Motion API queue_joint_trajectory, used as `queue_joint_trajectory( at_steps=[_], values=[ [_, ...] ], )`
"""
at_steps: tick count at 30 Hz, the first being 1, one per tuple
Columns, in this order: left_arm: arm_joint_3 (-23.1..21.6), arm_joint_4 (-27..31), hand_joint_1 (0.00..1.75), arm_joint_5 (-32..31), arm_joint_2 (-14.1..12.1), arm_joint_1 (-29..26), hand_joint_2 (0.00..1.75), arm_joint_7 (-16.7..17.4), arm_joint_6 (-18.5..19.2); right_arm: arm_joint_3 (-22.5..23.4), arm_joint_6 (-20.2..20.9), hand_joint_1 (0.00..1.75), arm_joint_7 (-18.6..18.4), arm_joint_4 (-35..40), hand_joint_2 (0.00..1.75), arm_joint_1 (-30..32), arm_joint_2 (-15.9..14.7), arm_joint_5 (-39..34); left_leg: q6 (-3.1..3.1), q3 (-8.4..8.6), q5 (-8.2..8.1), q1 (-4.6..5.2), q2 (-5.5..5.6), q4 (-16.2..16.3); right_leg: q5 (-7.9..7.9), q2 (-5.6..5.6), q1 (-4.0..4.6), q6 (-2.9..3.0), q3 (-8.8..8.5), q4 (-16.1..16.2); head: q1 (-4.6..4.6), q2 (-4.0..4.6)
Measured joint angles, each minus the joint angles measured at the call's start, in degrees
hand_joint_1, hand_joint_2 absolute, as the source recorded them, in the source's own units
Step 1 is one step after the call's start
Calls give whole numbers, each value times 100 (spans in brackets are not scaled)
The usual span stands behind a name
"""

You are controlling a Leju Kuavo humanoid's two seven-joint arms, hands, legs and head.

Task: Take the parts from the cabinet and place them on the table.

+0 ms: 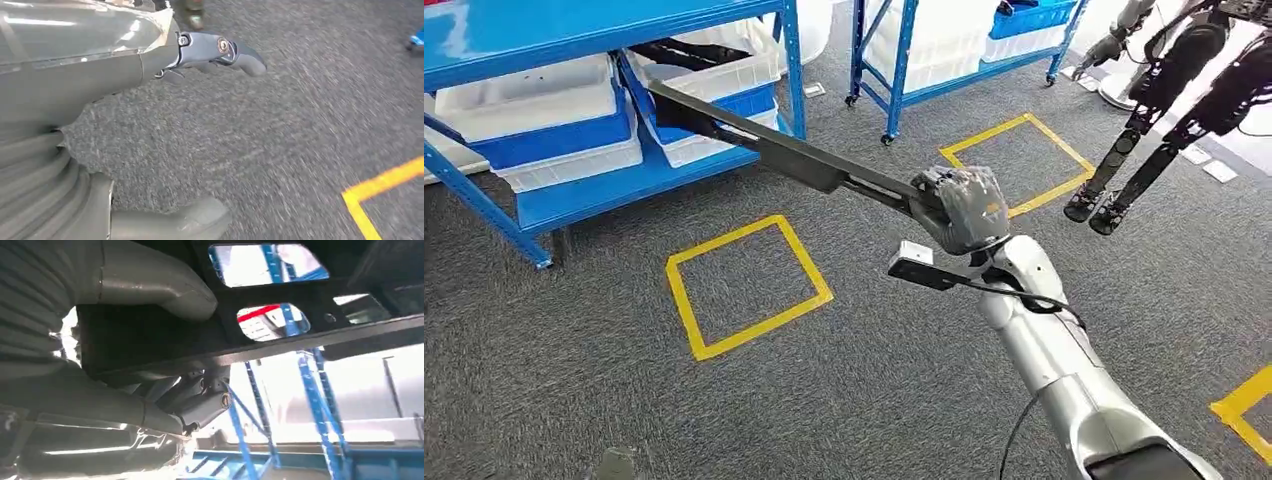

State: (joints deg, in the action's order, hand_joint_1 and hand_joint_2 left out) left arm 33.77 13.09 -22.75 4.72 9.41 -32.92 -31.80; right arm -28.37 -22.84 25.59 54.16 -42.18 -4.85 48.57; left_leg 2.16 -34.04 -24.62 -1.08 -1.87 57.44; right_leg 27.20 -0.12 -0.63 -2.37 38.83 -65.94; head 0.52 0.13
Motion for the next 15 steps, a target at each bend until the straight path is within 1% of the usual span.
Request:
queue_joint_trajectory(
  at_steps=[1,2,3,4,5,6,7,8,9,10,11,12,13,14,15],
  values=[
    [-17,0,0,-7,9,26,175,7,0,15,0,175,-2,48,175,21,-42,13,-9,2,-5,1,-28,9,-157,109,-5,-21,-297,530,-2,0],
    [-35,0,0,-15,9,51,175,15,0,41,0,175,-13,91,175,30,-65,24,-29,1,-16,32,-59,25,-184,333,0,25,-456,886,-11,0],
    [-48,0,0,-30,11,66,175,20,0,67,-2,175,-20,133,175,43,-74,35,-68,-16,-38,64,-101,40,-233,300,63,58,-487,881,4,0],
    [-50,0,0,-59,11,75,175,22,0,96,-11,175,-28,166,175,66,-89,37,-90,-3,-36,70,-136,41,-247,214,52,102,-442,865,18,0],
    [-57,0,0,-65,9,84,175,35,-2,114,-20,175,-33,175,175,101,-107,39,-101,6,-37,76,-178,37,-256,185,31,115,-441,863,11,0],
    [-57,0,0,-65,9,92,175,50,-15,133,-24,175,-33,188,175,131,-122,46,-106,5,-41,59,-216,41,-270,128,1,134,-442,861,11,0],
    [-61,0,0,-68,18,97,175,59,-26,151,-24,175,-39,207,175,141,-131,57,-142,-14,-74,40,-234,68,-297,79,-22,175,-448,877,15,0],
    [-66,0,0,-70,20,104,175,63,-42,160,-24,175,-39,232,175,145,-138,72,-180,-57,-221,4,-90,214,-308,36,-39,197,-443,876,15,0],
    [-70,0,0,-74,26,104,175,68,-57,166,-26,175,-39,247,175,147,-140,79,-194,-190,-449,1,36,539,-319,4,-40,219,-440,876,17,0],
    [-76,0,0,-85,26,106,175,70,-70,166,-26,175,-41,251,175,152,-135,79,-206,-399,-697,2,122,1011,-317,-34,-39,230,-434,876,17,0],
    [-83,0,0,-85,20,106,175,83,-85,175,-31,175,-44,260,175,171,-131,79,-215,-654,-924,3,168,1554,-326,-88,-28,250,-426,875,17,0],
    [-92,0,0,-96,20,105,175,89,-89,190,-35,175,-55,266,175,197,-129,83,-213,-826,-1017,3,181,1898,-326,-129,-25,251,-420,874,13,0],
    [-92,0,0,-103,17,102,175,96,-94,216,-37,175,-68,271,175,237,-129,92,-203,-870,-953,3,182,1957,-327,-188,-24,251,-420,873,13,0],
    [-94,0,0,-118,13,106,175,96,-94,245,-42,175,-70,286,175,286,-133,96,-184,-746,-727,2,184,1663,-328,-242,-24,249,-421,870,15,0],
    [-98,0,0,-135,9,112,175,96,-96,262,-44,175,-70,310,175,318,-133,103,-168,-534,-486,0,207,1236,-331,-292,-25,245,-424,867,13,0]
  ],
)
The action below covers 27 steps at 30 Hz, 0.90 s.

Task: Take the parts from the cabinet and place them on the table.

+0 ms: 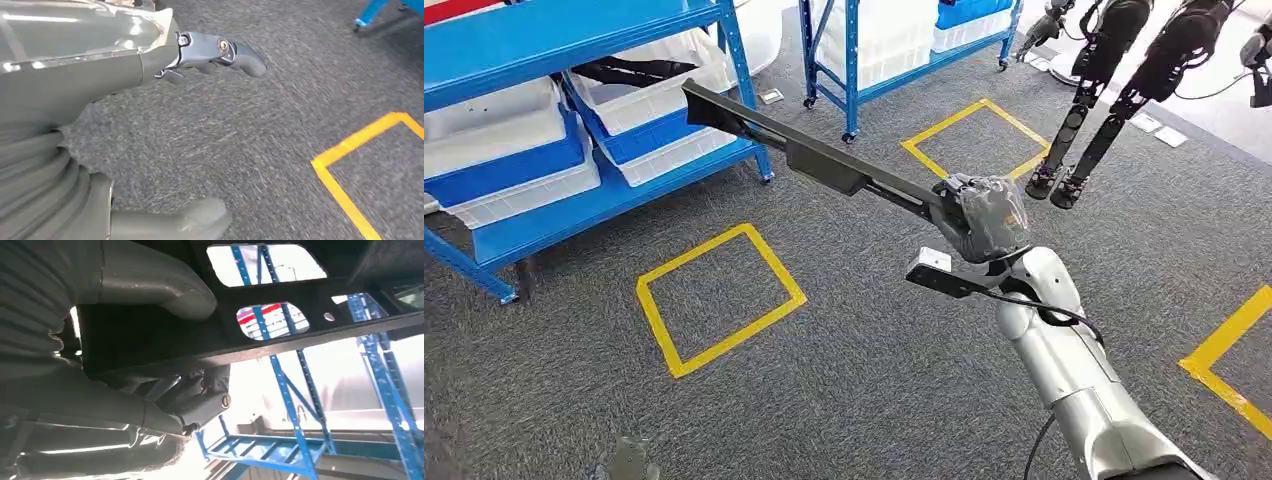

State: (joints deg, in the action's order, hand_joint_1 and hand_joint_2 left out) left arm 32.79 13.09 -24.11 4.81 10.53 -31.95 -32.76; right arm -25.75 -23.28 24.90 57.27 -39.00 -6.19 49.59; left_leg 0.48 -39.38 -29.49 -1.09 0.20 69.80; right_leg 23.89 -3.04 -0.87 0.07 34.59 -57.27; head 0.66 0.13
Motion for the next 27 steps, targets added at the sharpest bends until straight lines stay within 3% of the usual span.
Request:
queue_joint_trajectory(
  at_steps=[1,2,3,27],
  values=[
    [-2,0,0,-7,-9,9,175,0,0,13,-2,175,0,24,175,22,0,9,20,240,223,-6,71,-475,-1,-41,0,-2,-2,-9,4,0],
    [-2,0,0,-17,-24,21,175,-2,-2,26,-13,175,0,48,175,40,0,15,53,495,397,-18,302,-972,-2,-85,-5,-6,6,-24,2,0],
    [-4,0,0,-17,-35,32,175,-2,-2,37,-35,175,0,63,175,44,-4,20,42,565,333,-27,398,-1114,0,-119,68,-21,54,-67,-4,0],
    [-4,0,0,-17,-35,32,175,-4,-2,41,-42,175,0,66,175,45,-9,22,38,557,334,-25,371,-1115,-3,-121,69,-23,53,-64,-9,0]
  ],
)
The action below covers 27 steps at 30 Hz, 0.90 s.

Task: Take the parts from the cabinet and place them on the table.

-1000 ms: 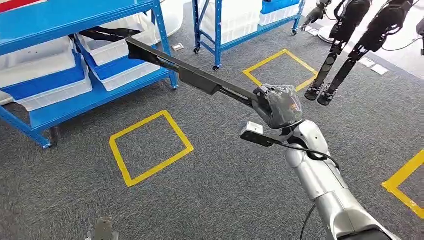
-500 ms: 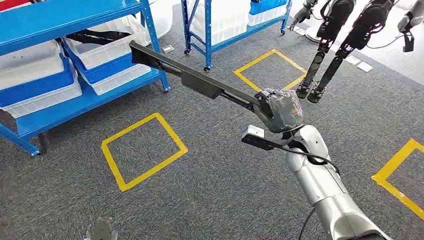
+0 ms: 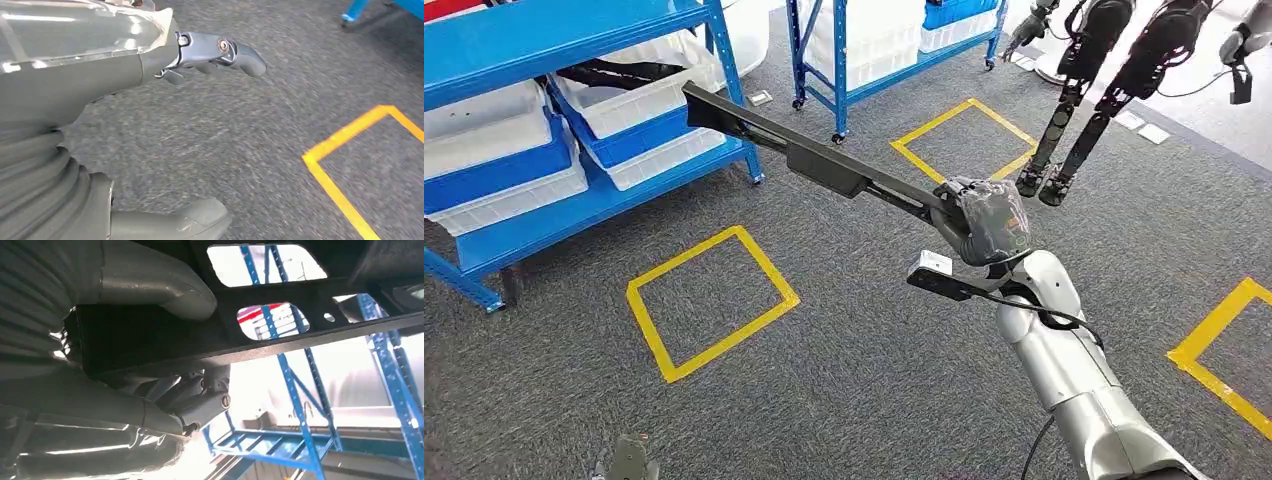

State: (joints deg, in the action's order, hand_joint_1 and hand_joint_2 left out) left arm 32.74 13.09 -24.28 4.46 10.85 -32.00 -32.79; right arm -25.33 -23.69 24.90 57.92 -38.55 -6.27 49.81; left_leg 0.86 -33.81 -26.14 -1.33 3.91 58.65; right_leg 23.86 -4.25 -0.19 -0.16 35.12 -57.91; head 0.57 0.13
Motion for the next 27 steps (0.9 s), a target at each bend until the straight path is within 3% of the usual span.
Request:
queue_joint_trajectory(
  at_steps=[4,10,11,12,13,14,15,17,18,19,20,21,22,23,24,25,26,27],
  values=[
    [0,0,0,0,0,5,175,-2,0,2,0,175,0,0,175,4,0,2,0,-12,3,10,-33,14,-5,-16,-18,-6,2,11,-11,0],
    [-2,0,0,-7,-2,22,175,-20,11,29,-2,175,2,17,175,29,-11,7,23,-17,11,63,-98,18,-38,-92,-56,-80,39,37,9,0],
    [-2,0,0,-7,-2,27,175,-20,13,42,-2,175,2,22,175,35,-18,9,41,-15,21,72,-135,14,-60,-123,-55,-119,45,65,2,0],
    [-7,2,0,-26,7,38,175,-31,17,74,-2,175,9,31,175,42,-44,15,120,8,84,32,-228,-70,-52,-99,-17,-153,94,32,0,0],
    [-11,2,0,-30,9,45,175,-31,20,81,-2,175,11,33,175,43,-50,15,143,9,99,28,-256,-87,-25,-1,-43,-152,121,-12,2,0],
    [-22,2,0,-33,13,52,175,-37,22,88,0,175,13,42,175,34,-61,22,175,13,108,39,-290,-93,118,214,-27,-136,239,-227,-11,0],
    [-28,2,0,-46,7,52,175,-37,20,90,0,175,20,52,175,40,-59,24,185,2,107,51,-399,-91,469,330,-46,-111,617,-1020,-37,0],
    [-33,2,0,-61,13,52,175,-37,20,90,2,175,22,55,175,52,-61,24,190,-6,104,56,-456,-90,624,340,-50,-118,818,-1448,-35,0],
    [-52,2,0,-111,37,54,175,-35,20,92,7,175,22,57,175,116,-100,46,186,-10,100,60,-614,-87,576,367,-54,-231,790,-1503,-44,0],
    [-57,2,0,-118,46,57,175,-31,17,94,7,175,22,63,175,120,-118,50,183,-6,98,60,-661,-86,415,411,-56,-269,541,-1050,-44,0],
    [-83,2,0,-120,46,73,175,-15,11,118,7,175,24,118,175,116,-142,46,124,7,63,112,-779,-75,117,876,-16,-215,-42,45,-46,0],
    [-85,2,0,-120,44,74,175,-13,4,120,7,175,26,144,175,104,-151,42,57,15,54,125,-881,-77,77,711,20,-140,-24,50,-35,0],
    [-87,2,0,-125,46,75,175,-13,9,125,7,175,26,144,175,106,-186,42,18,11,41,120,-979,-51,37,607,-24,-81,-12,62,-35,0],
    [-103,2,0,-160,55,89,175,-2,20,142,4,175,22,173,175,122,-212,42,-55,-183,-344,47,-552,428,10,458,-79,-5,-19,64,-24,0],
    [-107,2,0,-205,52,89,175,28,22,157,-4,175,13,203,175,181,-210,39,-85,-668,-774,50,-404,1455,13,316,-51,2,-18,61,-22,0],
    [-118,2,0,-230,52,91,175,63,22,184,-6,175,2,208,175,275,-225,50,-57,-669,-455,48,-392,1308,14,115,-42,1,-18,36,-22,0],
    [-131,2,0,-247,50,108,175,68,22,201,-9,175,2,216,175,304,-236,50,-27,-291,-23,34,-306,505,16,5,-46,-2,-19,15,-20,0],
    [-133,2,0,-271,46,121,175,83,24,221,-13,175,2,243,175,324,-245,48,-10,-97,9,-3,42,116,14,-54,-47,-10,2,9,-31,0]
  ],
)
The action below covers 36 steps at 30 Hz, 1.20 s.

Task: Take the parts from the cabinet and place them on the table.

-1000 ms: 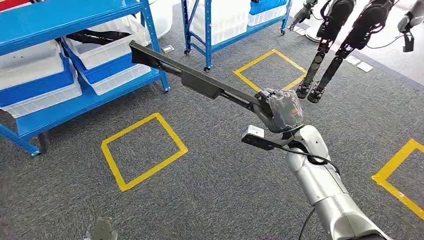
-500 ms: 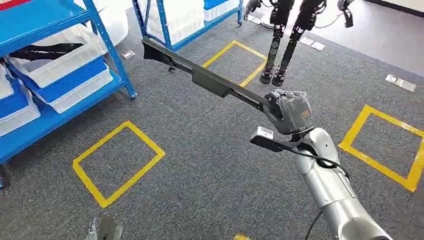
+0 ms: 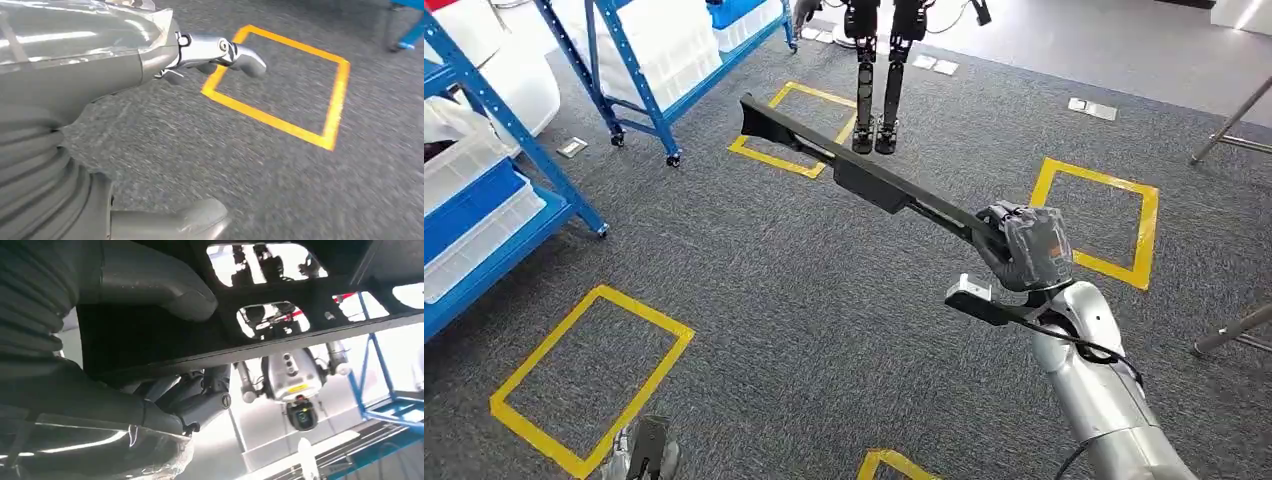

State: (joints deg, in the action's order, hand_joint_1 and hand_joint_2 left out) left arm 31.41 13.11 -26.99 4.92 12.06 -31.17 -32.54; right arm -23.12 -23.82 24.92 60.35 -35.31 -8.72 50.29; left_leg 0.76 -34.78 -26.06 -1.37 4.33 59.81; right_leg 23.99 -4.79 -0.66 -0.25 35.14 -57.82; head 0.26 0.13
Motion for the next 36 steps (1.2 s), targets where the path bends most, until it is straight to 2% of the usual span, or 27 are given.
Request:
queue_joint_trajectory(
  at_steps=[1,2,3,4,5,6,7,8,9,10,11,13,15,18,19,21,22,23,24,25,28,29,30,31,33,34,36],
  values=[
    [-7,0,0,-22,7,3,175,15,7,26,-18,175,-2,17,175,15,-15,-7,8,6,11,29,-74,-60,-23,-72,22,-40,60,-8,13,0],
    [-28,0,0,-61,20,28,175,37,7,76,-46,175,-2,72,175,106,-81,-9,96,37,53,48,-202,-115,-73,-214,26,-141,94,54,2,0],
    [-55,0,0,-81,35,48,175,48,9,109,-48,175,-2,127,175,154,-127,-2,181,75,102,30,-304,-194,52,200,33,-124,225,-172,-4,0],
    [-61,0,0,-120,39,50,175,92,24,131,-55,175,-9,157,175,212,-138,18,196,69,103,56,-452,-191,511,396,16,-81,730,-1233,-39,0],
    [-66,0,0,-127,53,51,175,116,35,157,-55,175,-33,179,175,336,-177,35,194,60,99,64,-618,-189,608,413,1,-153,940,-1714,-39,0],
    [-101,0,0,-138,68,76,175,116,46,188,-52,175,-33,258,175,353,-212,52,136,78,69,74,-830,-175,107,851,-38,-249,-8,40,-46,0],
    [-105,0,0,-138,61,96,175,107,68,192,-48,175,-31,295,175,352,-229,42,57,96,53,100,-974,-179,34,667,52,-141,4,29,-22,0],
    [-107,0,0,-140,63,106,175,105,74,203,-48,175,-26,299,175,356,-254,39,-5,106,38,80,-1050,-183,6,582,10,-71,-4,45,-31,0],
    [-116,-2,0,-131,52,89,175,118,59,199,-50,175,0,328,175,393,-232,4,-77,-681,-877,33,-432,1561,-21,293,30,58,-4,50,0,0],
    [-116,0,0,-129,46,85,175,109,59,199,-50,175,9,330,175,408,-229,4,99,-22,32,50,-165,125,-36,-12,68,72,-13,43,-2,0],
    [-118,-2,0,-131,31,89,175,98,63,199,-48,175,9,330,175,400,-227,4,137,89,-11,98,-59,-119,-78,-157,34,-2,45,42,18,0],
    [-120,-2,0,-131,41,95,175,100,64,210,-48,175,9,345,175,403,-247,11,188,147,50,102,-206,-232,-129,-291,65,-85,64,112,16,0],
    [-118,0,0,-131,55,97,175,96,68,210,-46,175,13,352,175,380,-258,15,246,220,138,65,-338,-377,98,188,78,-49,270,-275,-13,0],
    [-118,-2,0,-131,70,82,175,94,74,210,-44,175,9,356,175,394,-249,11,243,206,133,81,-547,-379,600,384,21,-66,927,-1625,-22,0],
    [-118,-2,0,-131,70,82,175,92,74,212,-44,175,-4,356,175,412,-249,11,239,204,130,81,-609,-378,620,397,-6,-115,1005,-1790,-22,0],
    [-118,-2,0,-129,70,84,175,72,74,212,-39,175,-9,354,175,425,-256,20,213,205,113,76,-720,-368,421,452,-75,-241,765,-1354,-22,0],
    [-118,-2,0,-111,70,88,175,48,74,212,-37,175,-9,358,175,419,-251,28,179,212,91,66,-799,-349,168,562,-122,-333,372,-619,-24,0],
    [-116,-2,0,-86,66,93,175,31,74,210,-37,175,-9,363,175,418,-245,39,135,216,63,63,-842,-314,24,772,-152,-379,97,-124,-22,0],
    [-114,9,0,-55,22,98,175,13,74,208,-28,175,-9,363,175,400,-229,44,69,189,11,127,-890,-257,21,1018,-99,-346,-32,34,-48,0],
    [-109,11,0,-48,26,98,175,0,74,203,-9,175,-9,367,175,406,-203,50,35,200,1,125,-932,-250,0,888,-54,-281,3,38,-29,0],
    [-107,11,0,-44,26,97,175,-2,76,203,11,175,-18,367,175,391,-203,59,-25,227,-20,88,-1111,-249,-14,690,-55,-179,57,15,-7,0],
    [-107,11,0,-46,26,101,175,-2,74,205,11,175,-17,369,175,384,-199,59,-86,198,-84,36,-978,-204,-34,632,-125,-126,40,31,2,0],
    [-105,11,0,-44,31,95,175,-4,68,205,11,175,-15,374,175,355,-197,57,-86,134,-246,17,-714,-14,-43,564,-111,-83,43,31,20,0],
    [-101,11,0,-44,33,79,175,-4,68,203,11,175,-7,374,175,340,-188,52,-83,-9,-460,17,-565,320,-45,526,-94,-21,44,31,31,0],
    [-87,11,0,-44,31,56,175,-4,59,199,11,175,28,369,175,337,-153,13,-81,-490,-880,21,-434,1289,-44,375,-46,-12,47,28,46,0],
    [-81,11,0,-44,33,38,175,-4,59,199,11,175,50,358,175,337,-149,2,-67,-660,-927,22,-423,1583,-53,295,-17,5,46,28,44,0],
    [-76,11,0,-50,33,23,175,-7,59,201,11,175,72,343,175,336,-155,2,-14,-591,-623,22,-413,1307,-54,146,7,5,46,21,44,0]
  ],
)
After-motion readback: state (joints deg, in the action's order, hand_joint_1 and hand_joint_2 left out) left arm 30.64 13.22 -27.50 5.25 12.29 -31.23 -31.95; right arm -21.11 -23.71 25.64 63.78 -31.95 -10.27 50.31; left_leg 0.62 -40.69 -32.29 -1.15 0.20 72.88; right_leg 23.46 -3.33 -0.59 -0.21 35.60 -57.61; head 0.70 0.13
